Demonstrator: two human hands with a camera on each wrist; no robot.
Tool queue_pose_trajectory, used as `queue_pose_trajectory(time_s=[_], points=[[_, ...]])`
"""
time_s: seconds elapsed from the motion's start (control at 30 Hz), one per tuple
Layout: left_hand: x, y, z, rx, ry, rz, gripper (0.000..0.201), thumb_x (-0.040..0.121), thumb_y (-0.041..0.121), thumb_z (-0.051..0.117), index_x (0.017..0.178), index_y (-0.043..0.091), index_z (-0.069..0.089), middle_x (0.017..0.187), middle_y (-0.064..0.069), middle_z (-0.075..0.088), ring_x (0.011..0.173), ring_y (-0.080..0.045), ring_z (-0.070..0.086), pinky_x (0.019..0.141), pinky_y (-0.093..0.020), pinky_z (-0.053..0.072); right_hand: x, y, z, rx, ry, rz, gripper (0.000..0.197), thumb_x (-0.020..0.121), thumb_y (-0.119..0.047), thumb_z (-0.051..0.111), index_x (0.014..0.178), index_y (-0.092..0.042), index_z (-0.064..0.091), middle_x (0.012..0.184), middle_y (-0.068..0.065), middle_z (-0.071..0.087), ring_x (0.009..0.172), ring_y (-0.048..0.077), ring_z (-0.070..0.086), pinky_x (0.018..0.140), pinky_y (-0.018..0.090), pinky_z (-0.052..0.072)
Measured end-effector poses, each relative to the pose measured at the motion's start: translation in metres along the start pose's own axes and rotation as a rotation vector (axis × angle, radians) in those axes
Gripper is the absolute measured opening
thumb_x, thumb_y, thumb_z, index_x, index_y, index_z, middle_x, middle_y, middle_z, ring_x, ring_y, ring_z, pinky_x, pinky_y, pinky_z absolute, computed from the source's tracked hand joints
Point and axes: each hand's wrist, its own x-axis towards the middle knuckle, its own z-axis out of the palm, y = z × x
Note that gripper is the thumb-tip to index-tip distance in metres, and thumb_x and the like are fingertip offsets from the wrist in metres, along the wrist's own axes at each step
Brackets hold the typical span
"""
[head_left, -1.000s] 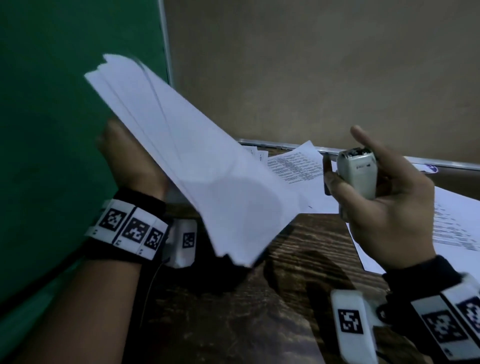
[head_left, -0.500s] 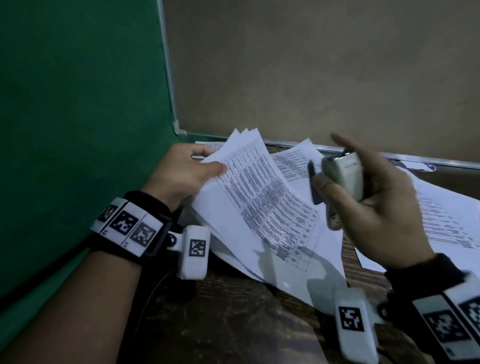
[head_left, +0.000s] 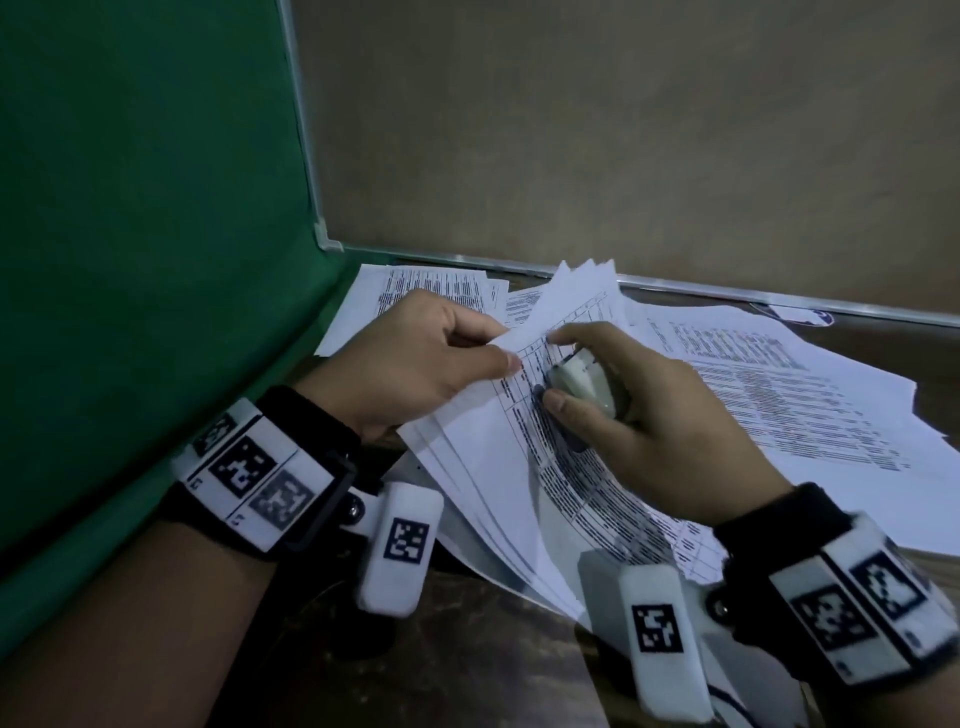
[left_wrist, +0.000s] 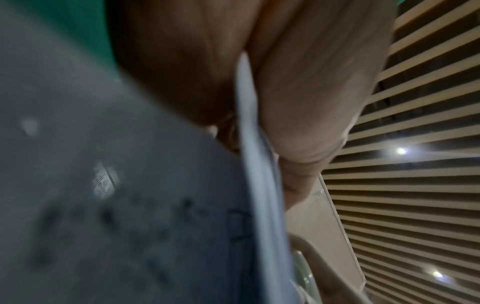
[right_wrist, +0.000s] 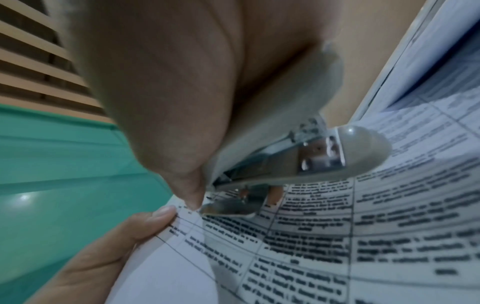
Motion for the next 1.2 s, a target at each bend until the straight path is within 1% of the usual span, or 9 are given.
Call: queue_pose_trajectory(time_s=[0.1,0.27,0.33,0.4,0.53,0.77,0.93,1.1,1.2], points=[[-0.001,0.000,0.002,0.014,-0.011,-0.004,0.011,0.094,0.011,0.073,0.090,0.015,0.082,0.083,0.001,0.080,0.075,-0.006,0.070,0.073,-0.021,0.054,0.000,0.000,0.002,-0.027,0.050,0.005,0.042,0.089,-0.047,0.066,0.127,-0.033,0.056,0.069,-0.005,0.069,0.064,0.011,0.064,0.065,0.034,0.050],[-0.002,0.000,0.000,0.015,-0.036,-0.013,0.011,0.094,0.011,0.073,0.099,0.010,0.082,0.094,-0.004,0.082,0.087,-0.015,0.074,0.090,-0.037,0.058,0.001,0.001,0.003,-0.022,0.083,0.038,0.037,0.087,-0.051,0.067,0.117,-0.030,0.061,0.071,-0.006,0.071,0.068,0.013,0.067,0.069,0.037,0.053],[-0.002,0.000,0.000,0.010,-0.062,-0.018,0.011,0.093,0.009,0.073,0.099,0.010,0.082,0.094,-0.005,0.082,0.086,-0.015,0.074,0.087,-0.036,0.059,0.001,0.000,0.005,0.002,0.101,0.050,0.031,0.087,-0.048,0.071,0.108,-0.028,0.063,0.071,-0.007,0.071,0.067,0.012,0.067,0.066,0.037,0.054],[-0.002,0.000,0.002,-0.004,-0.074,-0.024,0.011,0.092,0.007,0.074,0.099,0.009,0.082,0.092,-0.004,0.082,0.082,-0.012,0.074,0.080,-0.028,0.059,0.002,0.000,0.006,0.019,0.113,0.064,0.025,0.086,-0.045,0.075,0.100,-0.027,0.064,0.070,-0.006,0.071,0.064,0.011,0.067,0.062,0.035,0.054],[-0.001,0.000,0.005,-0.027,-0.061,-0.039,0.010,0.091,0.005,0.074,0.097,0.007,0.082,0.089,-0.006,0.081,0.078,-0.010,0.073,0.072,-0.022,0.056,0.003,0.001,0.006,0.006,0.142,0.080,0.025,0.084,-0.044,0.079,0.092,-0.025,0.065,0.068,-0.006,0.069,0.062,0.011,0.064,0.057,0.030,0.050],[-0.001,0.001,0.005,-0.011,-0.055,-0.038,0.008,0.091,0.006,0.074,0.088,0.009,0.081,0.083,-0.007,0.079,0.075,-0.013,0.070,0.072,-0.023,0.056,0.005,0.006,0.010,0.144,0.162,0.103,0.033,0.075,-0.049,0.078,0.086,-0.022,0.063,0.070,0.000,0.068,0.063,0.025,0.067,0.060,0.049,0.057],[-0.001,0.001,0.004,0.005,-0.060,-0.055,0.017,0.090,0.007,0.075,0.075,0.015,0.079,0.069,0.005,0.074,0.066,-0.003,0.064,0.065,-0.014,0.048,0.005,0.005,0.012,0.185,0.182,0.076,0.033,0.076,-0.046,0.079,0.087,-0.021,0.062,0.070,-0.001,0.066,0.063,0.027,0.064,0.058,0.052,0.056],[-0.002,0.002,0.001,-0.004,-0.047,-0.102,0.006,0.088,0.008,0.078,0.083,0.010,0.081,0.078,-0.004,0.078,0.074,-0.009,0.069,0.073,-0.020,0.053,0.004,0.003,0.017,0.228,0.198,0.025,0.029,0.078,-0.040,0.081,0.086,-0.020,0.061,0.070,0.000,0.064,0.059,0.026,0.060,0.053,0.052,0.053],[-0.003,0.002,0.001,0.009,-0.019,-0.122,0.003,0.086,0.010,0.080,0.085,0.007,0.082,0.081,-0.009,0.079,0.077,-0.014,0.070,0.083,-0.031,0.057,0.004,0.001,0.019,0.250,0.205,0.020,0.026,0.080,-0.033,0.083,0.085,-0.021,0.061,0.069,-0.003,0.062,0.056,0.022,0.060,0.050,0.049,0.052]])
